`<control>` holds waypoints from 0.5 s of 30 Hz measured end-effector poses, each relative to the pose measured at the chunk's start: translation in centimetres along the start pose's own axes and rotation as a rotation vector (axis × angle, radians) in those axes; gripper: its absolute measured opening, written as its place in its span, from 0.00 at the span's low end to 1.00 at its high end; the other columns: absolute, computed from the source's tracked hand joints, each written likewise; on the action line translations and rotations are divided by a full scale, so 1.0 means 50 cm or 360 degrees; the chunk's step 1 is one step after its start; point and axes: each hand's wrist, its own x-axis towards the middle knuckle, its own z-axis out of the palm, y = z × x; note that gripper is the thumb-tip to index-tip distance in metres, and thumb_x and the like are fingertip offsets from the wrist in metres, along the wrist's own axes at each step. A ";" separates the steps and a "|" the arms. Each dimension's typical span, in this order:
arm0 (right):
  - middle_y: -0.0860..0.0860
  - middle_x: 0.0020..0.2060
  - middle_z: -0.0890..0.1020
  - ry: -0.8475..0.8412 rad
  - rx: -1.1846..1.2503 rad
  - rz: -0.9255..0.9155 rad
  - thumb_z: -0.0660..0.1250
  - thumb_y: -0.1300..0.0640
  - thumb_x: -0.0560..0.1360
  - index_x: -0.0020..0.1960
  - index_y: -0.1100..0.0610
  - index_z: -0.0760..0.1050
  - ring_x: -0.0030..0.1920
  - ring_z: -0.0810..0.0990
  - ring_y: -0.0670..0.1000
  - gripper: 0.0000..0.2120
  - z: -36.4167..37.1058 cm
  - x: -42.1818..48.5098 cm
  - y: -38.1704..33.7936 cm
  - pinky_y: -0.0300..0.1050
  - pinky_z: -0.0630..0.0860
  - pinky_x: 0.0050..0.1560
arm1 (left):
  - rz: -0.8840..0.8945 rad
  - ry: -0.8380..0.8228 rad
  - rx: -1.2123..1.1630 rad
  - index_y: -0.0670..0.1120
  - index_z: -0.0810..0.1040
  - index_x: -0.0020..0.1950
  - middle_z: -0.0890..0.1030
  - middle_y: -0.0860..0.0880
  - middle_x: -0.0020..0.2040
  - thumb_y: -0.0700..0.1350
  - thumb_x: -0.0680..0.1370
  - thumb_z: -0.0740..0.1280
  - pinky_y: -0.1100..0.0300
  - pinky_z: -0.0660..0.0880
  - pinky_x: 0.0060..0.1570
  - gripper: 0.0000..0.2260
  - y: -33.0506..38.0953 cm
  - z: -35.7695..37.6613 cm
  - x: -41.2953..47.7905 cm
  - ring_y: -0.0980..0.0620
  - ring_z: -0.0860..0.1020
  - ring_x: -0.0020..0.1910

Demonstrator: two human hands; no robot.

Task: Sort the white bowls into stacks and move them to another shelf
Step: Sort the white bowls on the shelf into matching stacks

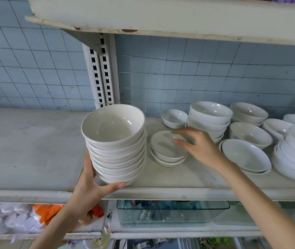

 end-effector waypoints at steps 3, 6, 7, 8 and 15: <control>0.42 0.55 0.80 0.0001 0.0003 -0.0003 0.69 0.44 0.70 0.56 0.51 0.79 0.56 0.75 0.39 0.18 -0.001 0.039 -0.008 0.35 0.69 0.61 | 0.0013 0.0006 0.0003 0.69 0.55 0.68 0.68 0.68 0.65 0.66 0.55 0.78 0.67 0.66 0.64 0.47 0.002 0.001 0.001 0.65 0.67 0.67; 0.47 0.59 0.79 -0.0029 -0.0082 -0.0005 0.70 0.53 0.74 0.61 0.56 0.77 0.56 0.72 0.38 0.17 0.004 0.080 -0.014 0.22 0.63 0.53 | 0.0028 0.0013 -0.0005 0.70 0.56 0.67 0.69 0.67 0.65 0.66 0.55 0.78 0.69 0.66 0.64 0.46 0.002 0.002 0.002 0.64 0.67 0.67; 0.48 0.61 0.78 -0.0051 -0.0107 0.0022 0.69 0.54 0.75 0.62 0.57 0.76 0.57 0.72 0.40 0.17 0.007 0.096 -0.011 0.23 0.63 0.52 | 0.0029 0.0018 -0.0006 0.69 0.56 0.68 0.69 0.67 0.65 0.66 0.55 0.78 0.68 0.66 0.64 0.47 0.002 0.002 0.001 0.64 0.67 0.67; 0.48 0.62 0.77 -0.0076 -0.0134 0.0065 0.68 0.54 0.75 0.64 0.57 0.75 0.59 0.72 0.42 0.18 0.011 0.111 -0.008 0.25 0.62 0.52 | 0.0026 0.0024 -0.0007 0.70 0.56 0.68 0.69 0.67 0.65 0.66 0.55 0.78 0.68 0.66 0.64 0.47 0.002 0.002 0.001 0.64 0.67 0.68; 0.55 0.52 0.77 -0.0304 -0.0361 0.0505 0.64 0.56 0.77 0.54 0.61 0.73 0.58 0.72 0.55 0.10 0.068 0.219 0.054 0.41 0.65 0.51 | -0.0047 0.0041 -0.0054 0.68 0.56 0.68 0.70 0.71 0.62 0.67 0.53 0.78 0.78 0.66 0.57 0.49 0.004 0.004 -0.001 0.68 0.68 0.65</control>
